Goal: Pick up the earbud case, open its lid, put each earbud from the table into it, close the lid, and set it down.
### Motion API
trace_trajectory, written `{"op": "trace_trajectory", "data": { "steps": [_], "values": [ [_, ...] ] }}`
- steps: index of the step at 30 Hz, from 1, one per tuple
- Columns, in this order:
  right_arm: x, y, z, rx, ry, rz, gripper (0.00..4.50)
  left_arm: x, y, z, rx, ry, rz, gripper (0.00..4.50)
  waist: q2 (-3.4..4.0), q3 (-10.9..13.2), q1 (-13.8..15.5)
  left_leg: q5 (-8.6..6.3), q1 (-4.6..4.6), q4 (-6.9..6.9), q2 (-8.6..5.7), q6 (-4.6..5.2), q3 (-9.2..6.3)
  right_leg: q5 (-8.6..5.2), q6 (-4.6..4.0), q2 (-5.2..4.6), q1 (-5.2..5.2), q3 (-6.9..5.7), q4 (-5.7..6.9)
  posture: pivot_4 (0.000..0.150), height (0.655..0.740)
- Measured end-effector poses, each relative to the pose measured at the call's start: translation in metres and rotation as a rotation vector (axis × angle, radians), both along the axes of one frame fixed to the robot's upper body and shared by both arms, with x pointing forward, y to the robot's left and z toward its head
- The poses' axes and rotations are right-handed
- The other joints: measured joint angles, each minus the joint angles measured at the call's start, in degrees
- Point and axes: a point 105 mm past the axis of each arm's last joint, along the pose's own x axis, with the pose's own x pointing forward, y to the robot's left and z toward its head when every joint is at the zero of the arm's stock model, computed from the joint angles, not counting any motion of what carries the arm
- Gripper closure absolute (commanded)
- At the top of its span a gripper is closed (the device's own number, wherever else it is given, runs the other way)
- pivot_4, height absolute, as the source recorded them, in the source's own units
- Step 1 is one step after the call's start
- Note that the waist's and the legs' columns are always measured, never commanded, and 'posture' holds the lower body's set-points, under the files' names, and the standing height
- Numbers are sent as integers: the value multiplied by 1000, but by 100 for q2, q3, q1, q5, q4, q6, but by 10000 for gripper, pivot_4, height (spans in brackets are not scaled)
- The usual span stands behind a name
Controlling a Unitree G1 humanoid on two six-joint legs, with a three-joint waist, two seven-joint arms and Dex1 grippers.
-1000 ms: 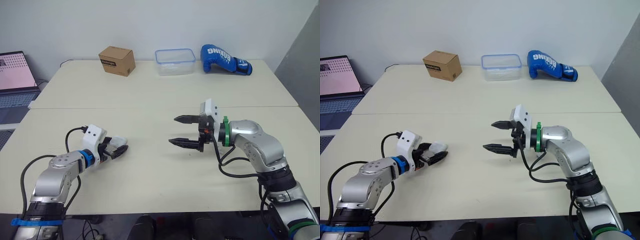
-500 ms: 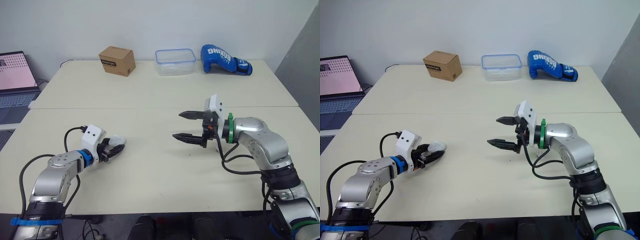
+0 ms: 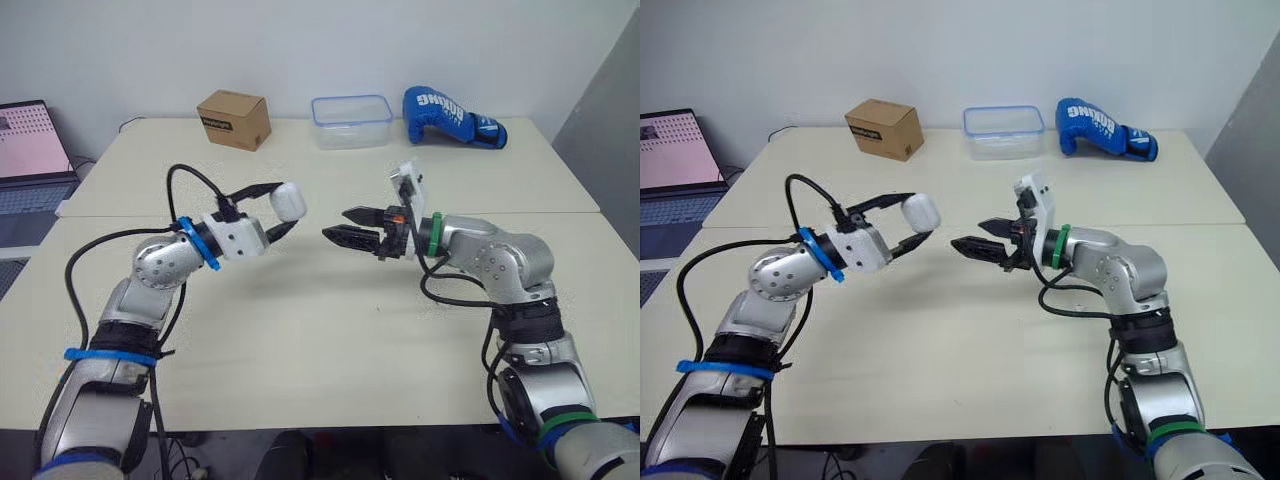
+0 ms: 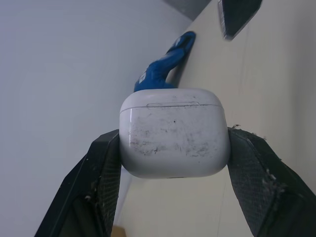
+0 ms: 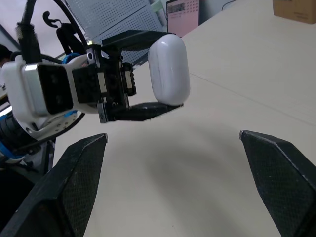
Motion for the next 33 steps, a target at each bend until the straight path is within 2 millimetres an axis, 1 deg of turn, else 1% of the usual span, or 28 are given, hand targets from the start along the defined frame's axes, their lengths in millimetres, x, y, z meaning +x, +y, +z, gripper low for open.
{"op": "trace_trajectory", "data": {
  "steps": [2,9,14,18,21,23,24,25,29,30,33],
  "values": [
    [0,5,1,8,1,2,0,-1,-6,1,8,-22,-39,17402,0,0,-9,2,-38,11,-2,1,0,4,5,0,-41,2,15,1500,7400],
    [0,16,7,26,-8,11,0,-3,-19,13,14,-98,-137,17402,0,0,-17,2,-34,11,-2,2,0,5,7,4,-36,1,17,1500,7400],
    [1,22,8,37,3,20,0,-6,-28,10,28,-102,-182,17402,0,0,-27,3,-34,11,2,3,-6,5,7,11,-36,0,19,1500,7400],
    [2,23,4,25,11,15,0,-7,-28,11,29,-107,-191,17402,0,0,-27,3,-34,12,2,3,-8,5,7,12,-36,-1,20,1500,7400],
    [4,22,3,18,15,10,5440,-6,-28,13,30,-112,-192,17402,0,0,-29,3,-34,12,2,3,-8,5,7,12,-36,-1,21,1500,7400],
    [5,22,2,14,18,7,12125,-6,-29,14,32,-115,-194,17402,0,0,-29,3,-34,12,2,3,-8,5,7,13,-36,-1,21,1500,7400],
    [5,22,2,14,17,7,16400,-6,-29,14,32,-114,-194,17402,0,0,-30,3,-34,11,3,3,-9,5,7,13,-36,-1,21,1500,7400],
    [5,22,2,14,17,8,19189,-6,-29,13,34,-113,-196,17402,0,0,-31,3,-34,11,3,3,-9,5,7,14,-36,-1,21,1500,7400],
    [5,21,2,13,17,6,34167,-7,-32,12,32,-109,-209,17402,0,0,-31,3,-34,12,3,3,-10,5,7,14,-36,-1,21,1500,7400],
    [6,21,2,10,12,4,36327,-7,-33,12,29,-106,-210,17402,0,0,-31,3,-34,12,3,3,-9,5,7,14,-36,-1,22,1500,7400],
    [6,21,2,11,10,4,36242,-7,-33,12,24,-102,-212,17402,0,0,-32,3,-33,12,5,3,-11,5,7,17,-36,-1,22,1500,7400]
  ]
}}
